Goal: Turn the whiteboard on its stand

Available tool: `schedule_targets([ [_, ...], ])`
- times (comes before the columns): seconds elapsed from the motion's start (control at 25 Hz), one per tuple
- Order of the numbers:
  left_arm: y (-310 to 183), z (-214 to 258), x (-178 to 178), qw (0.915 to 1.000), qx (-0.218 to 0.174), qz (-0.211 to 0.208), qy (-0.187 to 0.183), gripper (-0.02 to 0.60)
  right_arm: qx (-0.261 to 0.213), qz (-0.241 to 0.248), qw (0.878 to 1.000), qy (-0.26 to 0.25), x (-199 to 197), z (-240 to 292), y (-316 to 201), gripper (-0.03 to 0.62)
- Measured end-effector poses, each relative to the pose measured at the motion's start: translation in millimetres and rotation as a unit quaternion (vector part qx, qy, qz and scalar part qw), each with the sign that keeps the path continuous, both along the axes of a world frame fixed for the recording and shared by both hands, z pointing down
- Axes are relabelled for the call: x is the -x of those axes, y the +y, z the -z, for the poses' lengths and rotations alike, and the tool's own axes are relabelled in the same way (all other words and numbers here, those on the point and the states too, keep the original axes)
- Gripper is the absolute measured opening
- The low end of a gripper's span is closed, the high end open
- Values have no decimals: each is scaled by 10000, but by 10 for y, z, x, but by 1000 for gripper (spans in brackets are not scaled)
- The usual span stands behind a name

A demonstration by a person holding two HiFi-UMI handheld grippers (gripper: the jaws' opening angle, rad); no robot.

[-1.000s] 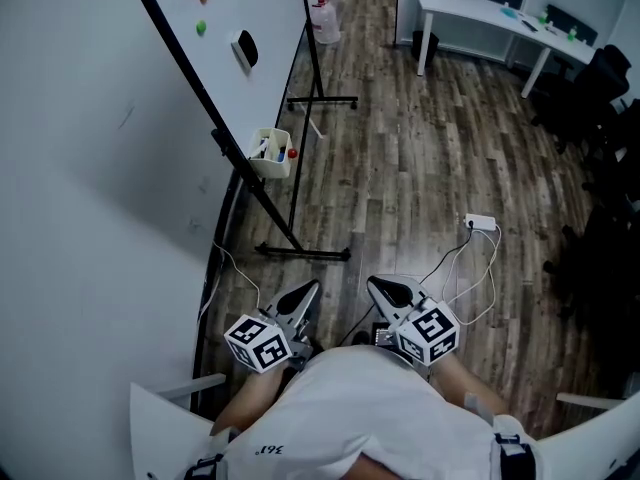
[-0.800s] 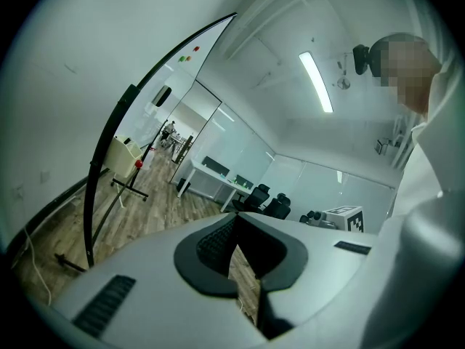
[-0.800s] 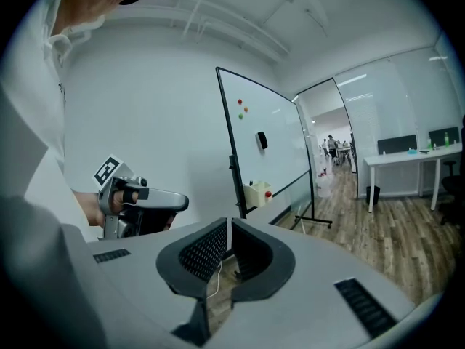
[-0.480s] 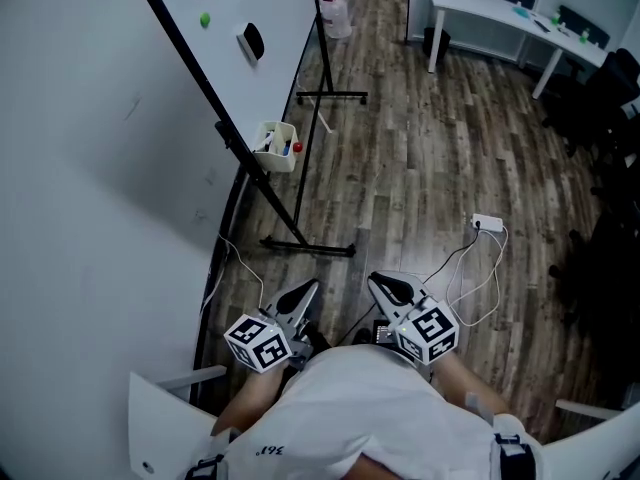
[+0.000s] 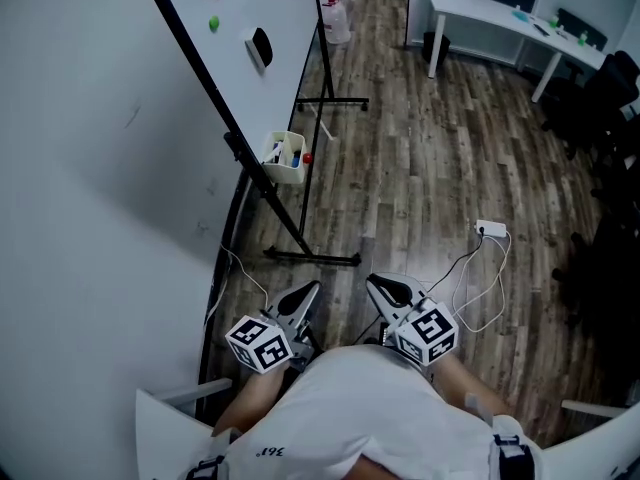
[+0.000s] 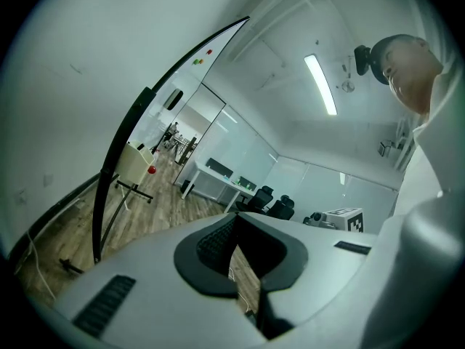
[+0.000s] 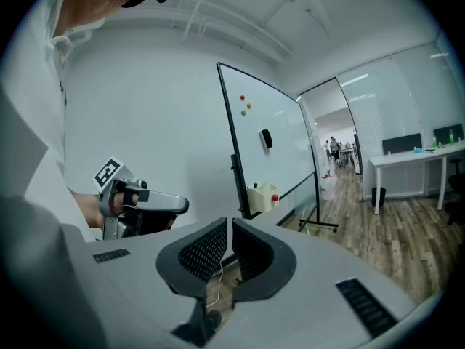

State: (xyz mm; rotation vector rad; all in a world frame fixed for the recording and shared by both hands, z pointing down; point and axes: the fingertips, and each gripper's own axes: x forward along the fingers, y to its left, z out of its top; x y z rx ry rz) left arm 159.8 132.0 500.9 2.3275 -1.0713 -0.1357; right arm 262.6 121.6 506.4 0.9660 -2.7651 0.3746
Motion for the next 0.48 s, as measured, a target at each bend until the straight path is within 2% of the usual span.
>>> schedule_targets([
  [0.48,-691,-11,957,10000,12,-99,2,8,119,-146,9998,37,910,-34,-647,28],
])
